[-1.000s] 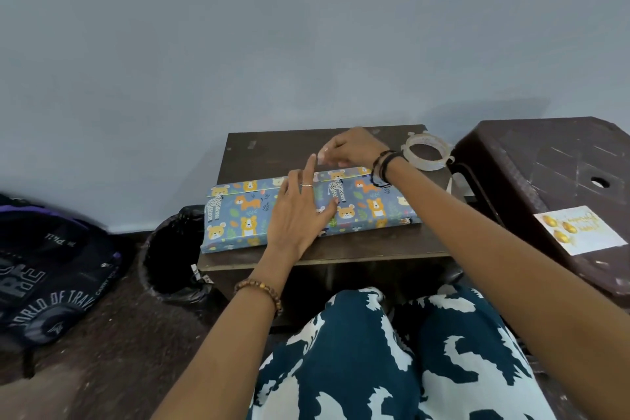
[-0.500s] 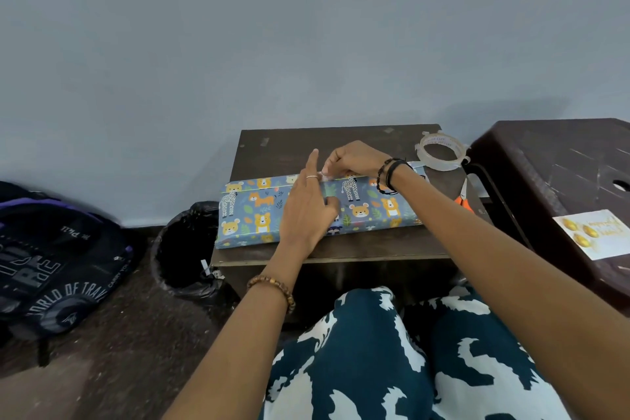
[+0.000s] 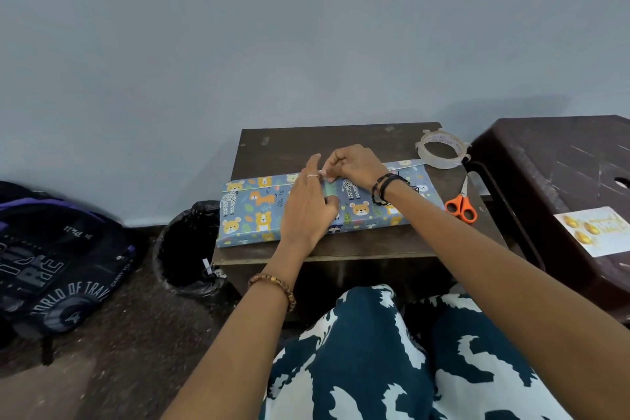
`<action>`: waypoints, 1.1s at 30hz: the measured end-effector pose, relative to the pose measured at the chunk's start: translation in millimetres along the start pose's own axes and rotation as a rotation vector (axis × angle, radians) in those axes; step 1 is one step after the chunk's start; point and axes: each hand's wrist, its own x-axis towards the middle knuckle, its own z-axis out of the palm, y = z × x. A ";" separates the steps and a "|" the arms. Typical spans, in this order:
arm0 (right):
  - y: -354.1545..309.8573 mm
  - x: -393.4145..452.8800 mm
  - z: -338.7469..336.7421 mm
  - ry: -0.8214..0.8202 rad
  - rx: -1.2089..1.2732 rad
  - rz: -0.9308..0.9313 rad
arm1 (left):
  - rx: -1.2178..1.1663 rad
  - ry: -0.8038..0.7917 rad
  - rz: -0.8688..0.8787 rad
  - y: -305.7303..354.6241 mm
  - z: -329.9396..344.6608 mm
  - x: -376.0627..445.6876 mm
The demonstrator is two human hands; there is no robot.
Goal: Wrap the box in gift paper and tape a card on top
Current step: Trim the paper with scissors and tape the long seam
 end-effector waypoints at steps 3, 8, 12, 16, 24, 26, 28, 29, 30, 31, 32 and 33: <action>4.5 -0.3 4.0 0.067 -0.043 -0.028 | 0.008 0.003 0.008 0.9 -0.8 -0.4; 8.8 -1.1 5.6 0.101 -0.263 -0.057 | 0.014 -0.009 -0.010 2.1 -2.6 -1.2; 11.9 -2.8 7.5 0.152 -0.261 -0.080 | 0.009 -0.009 -0.011 3.7 -4.1 -1.1; 11.5 -1.2 7.6 0.182 -0.218 -0.051 | 0.042 -0.004 -0.005 7.0 -5.6 -4.0; 6.0 9.3 4.4 0.105 -0.167 0.145 | 0.142 -0.016 0.040 3.9 -3.8 -4.1; 5.7 10.6 5.1 0.114 -0.161 0.167 | 0.135 -0.017 0.035 3.4 -3.7 -3.8; 4.5 11.5 5.1 0.123 -0.167 0.184 | 0.116 -0.021 0.027 3.0 -3.8 -3.3; 4.0 12.0 5.6 0.127 -0.180 0.190 | 0.106 -0.023 0.025 2.8 -3.9 -3.3; 3.7 12.7 6.8 0.135 -0.200 0.194 | 0.099 -0.022 0.024 2.9 -4.0 -3.4; 3.7 13.8 8.8 0.148 -0.232 0.195 | 0.097 -0.020 0.024 2.8 -4.1 -3.5; 4.1 14.6 11.2 0.168 -0.277 0.196 | 0.096 -0.018 0.024 3.2 -4.1 -4.1; 4.4 15.3 13.8 0.193 -0.321 0.197 | 0.095 -0.016 0.023 3.6 -4.1 -4.4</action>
